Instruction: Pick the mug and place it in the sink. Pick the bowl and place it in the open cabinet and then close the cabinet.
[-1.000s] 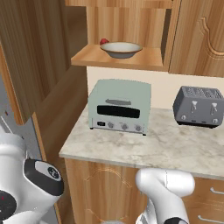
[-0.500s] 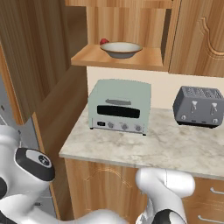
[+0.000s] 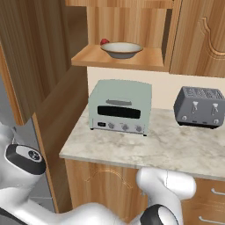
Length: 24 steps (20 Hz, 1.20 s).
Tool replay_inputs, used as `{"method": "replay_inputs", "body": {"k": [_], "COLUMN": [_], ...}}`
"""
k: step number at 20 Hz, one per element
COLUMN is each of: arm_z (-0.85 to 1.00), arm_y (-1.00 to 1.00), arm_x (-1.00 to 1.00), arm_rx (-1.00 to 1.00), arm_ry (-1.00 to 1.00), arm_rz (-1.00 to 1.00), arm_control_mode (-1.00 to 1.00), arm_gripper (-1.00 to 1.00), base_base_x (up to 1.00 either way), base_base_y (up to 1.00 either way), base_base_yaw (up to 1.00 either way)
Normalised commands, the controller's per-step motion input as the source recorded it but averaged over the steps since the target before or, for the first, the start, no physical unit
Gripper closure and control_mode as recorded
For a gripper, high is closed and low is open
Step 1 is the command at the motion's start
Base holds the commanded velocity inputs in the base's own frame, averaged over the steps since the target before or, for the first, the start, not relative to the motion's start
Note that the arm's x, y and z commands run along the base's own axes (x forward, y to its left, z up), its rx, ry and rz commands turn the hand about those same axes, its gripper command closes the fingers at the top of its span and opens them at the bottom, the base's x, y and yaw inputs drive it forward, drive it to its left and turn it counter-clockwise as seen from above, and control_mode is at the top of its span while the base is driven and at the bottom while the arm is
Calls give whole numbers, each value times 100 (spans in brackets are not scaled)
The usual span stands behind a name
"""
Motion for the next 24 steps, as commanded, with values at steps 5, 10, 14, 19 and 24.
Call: {"method": "replay_inputs", "body": {"k": [5,10,14,19,24], "arm_z": [0,0,0,-2,0], "arm_y": [0,0,0,-3,-54], "arm_x": [0,0,7,0,-13], "arm_rx": [0,1,0,3,11], "arm_ry": [-13,-16,-13,-15,-19], "arm_rz": [-13,-17,-19,-19,-19], "arm_control_mode": [-100,-100,-100,-100,-100], "arm_gripper": [-100,-100,-100,-100,-100], "base_base_x": [0,0,0,0,0], "base_base_y": [0,0,0,0,0], "base_base_yaw": [0,0,0,0,0]}}
